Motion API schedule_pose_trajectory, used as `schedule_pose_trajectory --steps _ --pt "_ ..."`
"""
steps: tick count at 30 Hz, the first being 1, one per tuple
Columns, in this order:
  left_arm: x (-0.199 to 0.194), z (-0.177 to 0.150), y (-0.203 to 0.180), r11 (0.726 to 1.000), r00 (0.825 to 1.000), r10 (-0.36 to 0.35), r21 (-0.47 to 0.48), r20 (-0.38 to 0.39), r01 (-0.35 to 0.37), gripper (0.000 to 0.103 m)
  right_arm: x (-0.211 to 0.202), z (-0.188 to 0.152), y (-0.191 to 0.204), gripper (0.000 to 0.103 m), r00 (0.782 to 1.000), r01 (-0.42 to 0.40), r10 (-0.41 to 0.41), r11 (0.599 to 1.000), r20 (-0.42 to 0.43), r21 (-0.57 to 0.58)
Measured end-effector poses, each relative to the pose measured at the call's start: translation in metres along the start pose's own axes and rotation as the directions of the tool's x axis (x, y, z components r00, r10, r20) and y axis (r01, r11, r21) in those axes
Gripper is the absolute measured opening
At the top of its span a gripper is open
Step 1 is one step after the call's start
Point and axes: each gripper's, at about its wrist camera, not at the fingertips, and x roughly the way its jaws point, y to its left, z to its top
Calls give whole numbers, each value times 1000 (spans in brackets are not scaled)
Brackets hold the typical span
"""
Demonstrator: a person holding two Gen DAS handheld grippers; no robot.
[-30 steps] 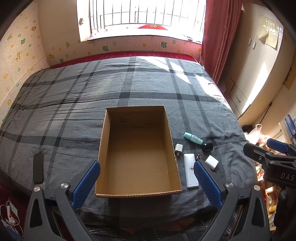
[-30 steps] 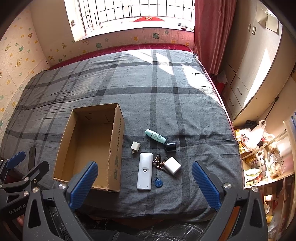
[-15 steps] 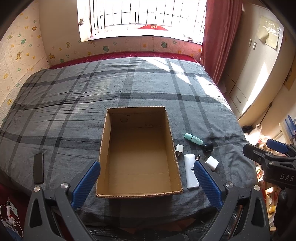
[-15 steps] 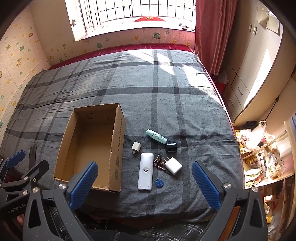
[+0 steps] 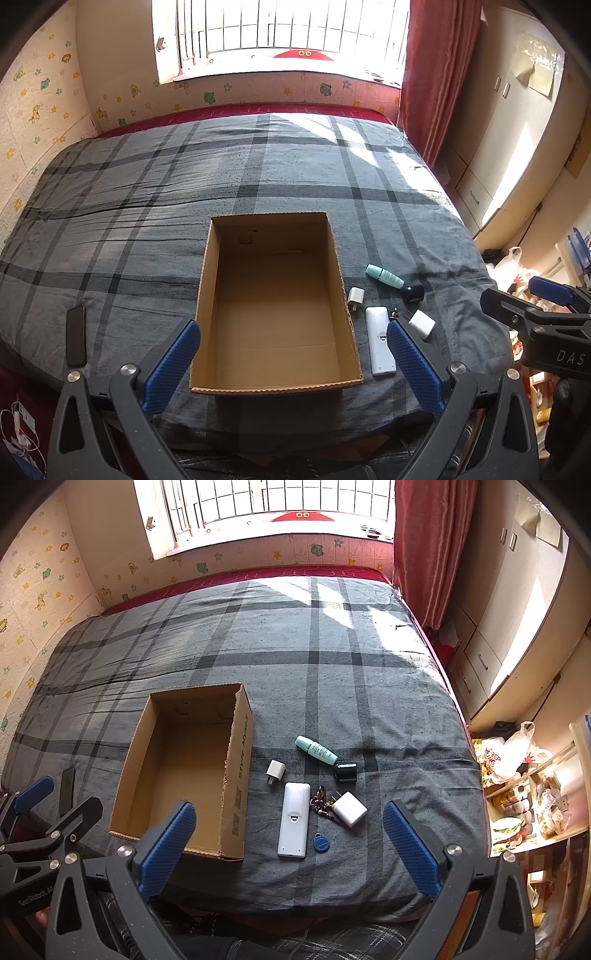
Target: Organize rigid objects
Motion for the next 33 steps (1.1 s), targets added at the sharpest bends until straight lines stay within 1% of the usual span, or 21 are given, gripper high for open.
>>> schedule_pose_trajectory --steps 14,22,29,33 --pt "1 1 -4 1000 1000 4 4 1 -4 103 0 1 -3 103 1000 4 -4 1000 -2 6" --pt "3 3 -1 1000 1000 -6 8 2 6 103 2 5 -1 103 1000 8 -8 1000 -3 2" --pt "5 3 7 1000 1000 0 5 5 0 103 4 8 -1 103 1000 3 -3 1000 -2 6" --pt "9 3 23 1000 1000 19 -15 11 -19 103 8 7 -6 103 1000 0 0 1000 -7 22"
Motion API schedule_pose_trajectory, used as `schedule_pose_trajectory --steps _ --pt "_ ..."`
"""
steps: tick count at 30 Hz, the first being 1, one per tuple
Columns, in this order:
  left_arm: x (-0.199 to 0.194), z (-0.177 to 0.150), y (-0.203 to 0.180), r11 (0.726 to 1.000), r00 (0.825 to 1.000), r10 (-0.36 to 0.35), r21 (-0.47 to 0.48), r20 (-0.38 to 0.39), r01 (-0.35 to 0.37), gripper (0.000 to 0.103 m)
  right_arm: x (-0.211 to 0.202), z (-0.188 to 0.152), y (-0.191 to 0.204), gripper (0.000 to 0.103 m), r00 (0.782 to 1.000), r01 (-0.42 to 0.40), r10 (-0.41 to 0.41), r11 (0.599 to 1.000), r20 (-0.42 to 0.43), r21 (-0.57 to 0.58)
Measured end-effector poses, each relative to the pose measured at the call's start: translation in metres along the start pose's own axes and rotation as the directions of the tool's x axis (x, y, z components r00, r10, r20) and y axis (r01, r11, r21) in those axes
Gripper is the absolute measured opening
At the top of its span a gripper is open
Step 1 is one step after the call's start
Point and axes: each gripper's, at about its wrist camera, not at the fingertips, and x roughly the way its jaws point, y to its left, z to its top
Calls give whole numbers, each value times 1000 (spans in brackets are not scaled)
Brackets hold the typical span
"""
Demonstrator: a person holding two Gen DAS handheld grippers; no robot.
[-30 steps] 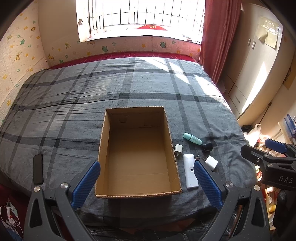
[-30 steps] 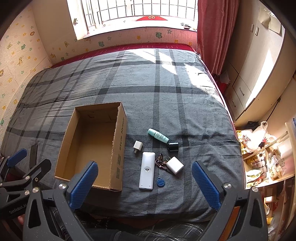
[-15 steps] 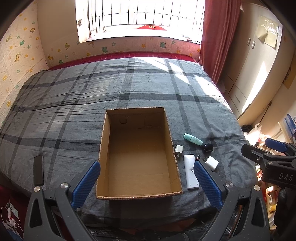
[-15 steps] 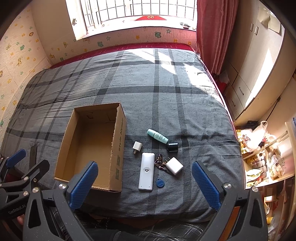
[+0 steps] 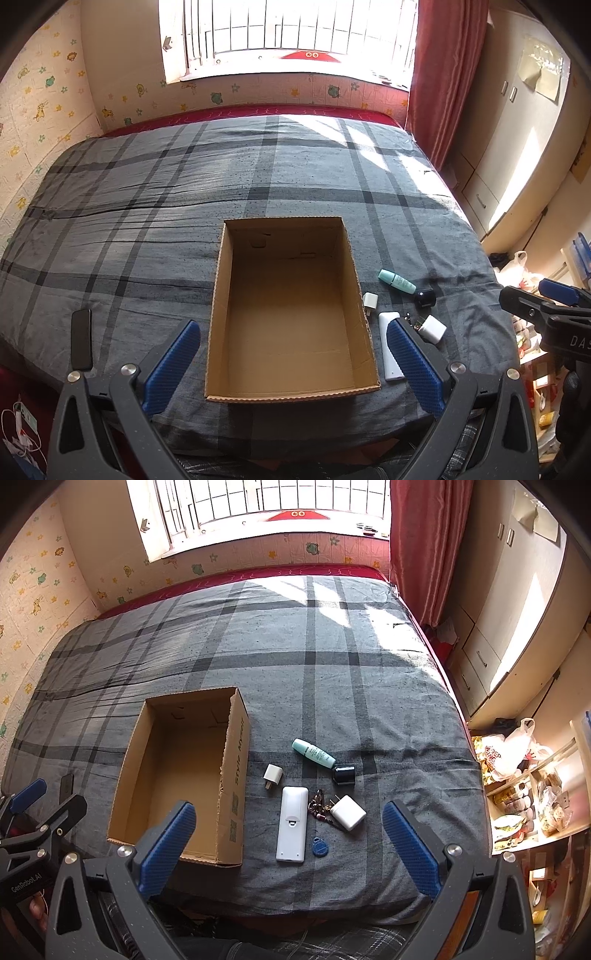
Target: Organize rigid objects
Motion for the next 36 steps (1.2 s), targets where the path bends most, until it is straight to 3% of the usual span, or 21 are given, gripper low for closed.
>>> schedule_pose_trajectory --steps 5,9,11,18,36 --pt "8 0 20 999 1000 10 -37 5 -9 103 7 1 -7 103 1000 8 -8 1000 -5 22" --pt "17 -2 33 997 997 74 -25 32 -74 103 13 3 -14 103 999 32 -32 999 1 32" --pt "26 -5 39 998 997 66 -16 25 -66 103 19 3 -17 103 999 42 -42 999 -4 34" --pt "66 -14 59 999 999 34 -2 -8 -34 103 40 0 -21 103 998 51 -50 998 -30 27" --pt "184 -18 93 994 985 98 65 -145 -89 103 71 -12 -26 103 992 101 -101 995 -74 3"
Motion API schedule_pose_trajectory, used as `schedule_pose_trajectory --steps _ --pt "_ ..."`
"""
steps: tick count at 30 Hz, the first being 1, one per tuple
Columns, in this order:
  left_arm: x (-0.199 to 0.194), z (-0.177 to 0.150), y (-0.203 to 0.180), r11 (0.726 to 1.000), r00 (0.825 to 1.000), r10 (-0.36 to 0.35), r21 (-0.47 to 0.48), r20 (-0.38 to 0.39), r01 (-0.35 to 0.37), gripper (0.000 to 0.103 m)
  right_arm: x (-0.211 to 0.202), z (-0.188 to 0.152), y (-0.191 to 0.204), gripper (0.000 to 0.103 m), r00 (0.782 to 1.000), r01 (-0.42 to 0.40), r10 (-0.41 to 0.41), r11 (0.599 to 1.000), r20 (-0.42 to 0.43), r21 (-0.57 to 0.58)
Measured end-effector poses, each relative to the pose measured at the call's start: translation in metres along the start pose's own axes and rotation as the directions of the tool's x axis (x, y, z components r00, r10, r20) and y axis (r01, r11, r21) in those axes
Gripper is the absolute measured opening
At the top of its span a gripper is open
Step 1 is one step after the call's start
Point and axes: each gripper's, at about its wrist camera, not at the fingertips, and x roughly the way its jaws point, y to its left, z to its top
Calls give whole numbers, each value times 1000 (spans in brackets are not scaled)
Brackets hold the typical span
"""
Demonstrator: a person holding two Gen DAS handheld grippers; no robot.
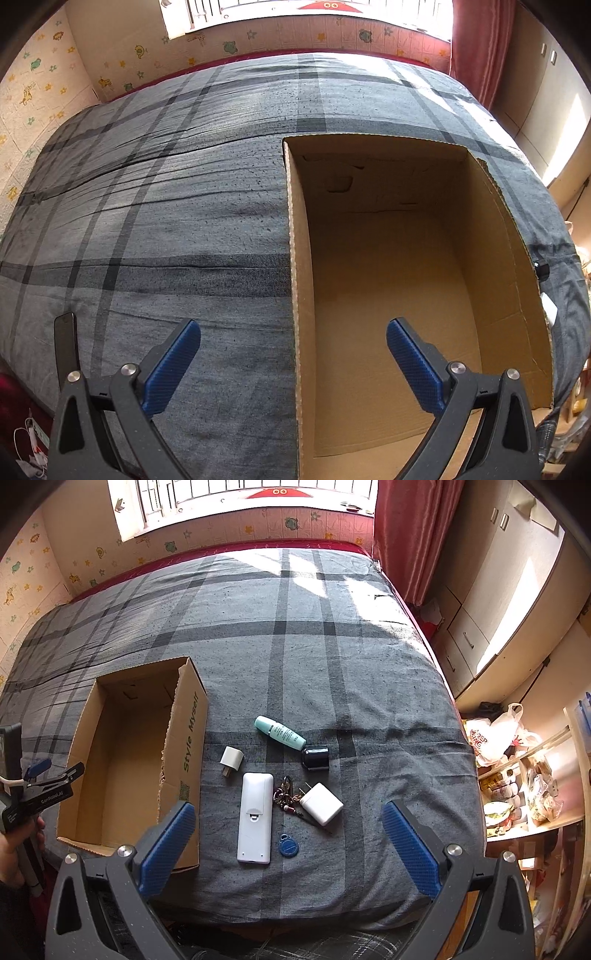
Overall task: Organize rigid objects
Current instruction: 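Clamp the box side wall with the left gripper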
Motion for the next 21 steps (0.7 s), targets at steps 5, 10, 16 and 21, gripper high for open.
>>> schedule_pose_trajectory --steps 5,10,16,21 --pt "17 9 3 1000 1000 -6 18 -19 7 90 6 -2 0 103 1000 2 -2 1000 -13 2" --pt "34 14 0 999 998 -17 48 -66 20 62 8 -4 3 103 1000 1 -1 1000 -11 -11" --pt "43 11 -8 997 998 -23 68 -57 27 24 8 -5 4 103 1000 2 -2 1000 -9 -16" --pt "50 10 -11 996 998 -10 93 -70 16 18 7 -6 6 103 1000 -3 3 1000 -5 -25"
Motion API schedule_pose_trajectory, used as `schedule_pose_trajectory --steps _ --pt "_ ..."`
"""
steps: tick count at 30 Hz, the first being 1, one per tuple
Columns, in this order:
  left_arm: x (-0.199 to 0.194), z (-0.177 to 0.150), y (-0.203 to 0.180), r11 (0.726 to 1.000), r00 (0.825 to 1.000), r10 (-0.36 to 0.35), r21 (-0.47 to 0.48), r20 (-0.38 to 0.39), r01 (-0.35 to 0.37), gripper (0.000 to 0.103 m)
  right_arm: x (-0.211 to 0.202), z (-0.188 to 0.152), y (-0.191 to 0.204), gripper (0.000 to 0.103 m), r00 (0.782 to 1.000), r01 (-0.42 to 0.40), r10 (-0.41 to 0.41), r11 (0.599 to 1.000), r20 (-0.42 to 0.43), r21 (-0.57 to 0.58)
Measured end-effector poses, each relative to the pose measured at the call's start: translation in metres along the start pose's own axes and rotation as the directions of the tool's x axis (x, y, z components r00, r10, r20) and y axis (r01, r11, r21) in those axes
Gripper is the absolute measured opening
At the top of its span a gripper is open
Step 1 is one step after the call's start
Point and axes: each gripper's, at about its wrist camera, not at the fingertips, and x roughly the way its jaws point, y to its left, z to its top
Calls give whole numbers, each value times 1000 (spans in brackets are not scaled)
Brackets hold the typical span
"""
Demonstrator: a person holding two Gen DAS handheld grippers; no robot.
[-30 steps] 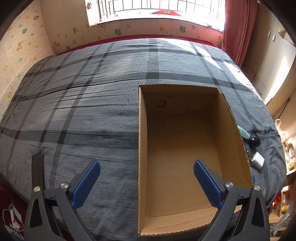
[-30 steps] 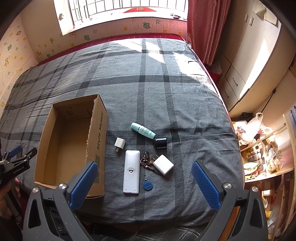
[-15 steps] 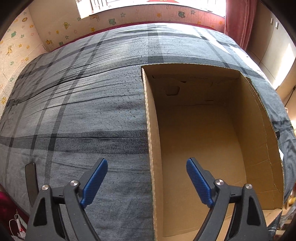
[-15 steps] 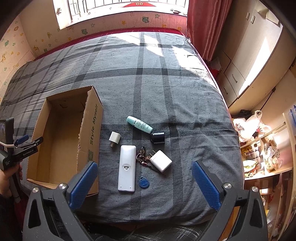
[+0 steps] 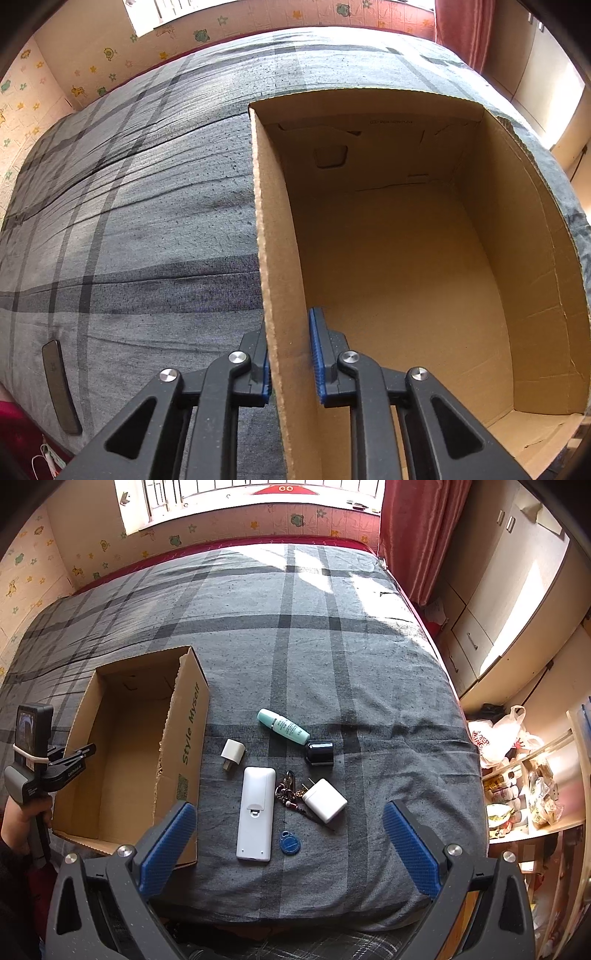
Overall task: Organize rigid objects
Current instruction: 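Clamp the box side wall with the left gripper, then grasp the white square charger with the right gripper while left gripper holds box wall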
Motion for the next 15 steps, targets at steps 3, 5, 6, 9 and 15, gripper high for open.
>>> schedule_pose_trajectory --steps 3,5,6,9,15 --pt "5 0 3 1000 1000 -16 -4 -23 16 18 2 0 1 103 1000 -4 4 1000 4 -4" --pt "10 1 4 1000 999 -15 -1 -37 15 18 4 -1 1 103 1000 -5 5 1000 3 -5" --pt "12 0 3 1000 999 -13 -2 -44 13 18 5 -1 0 103 1000 -6 6 1000 3 -5" --pt "13 -2 2 1000 999 1 7 -34 0 18 10 -2 -1 103 1000 -6 6 1000 2 -3" --pt "11 -5 1 1000 1000 8 3 -27 -8 16 21 1 -14 103 1000 0 0 1000 16 15"
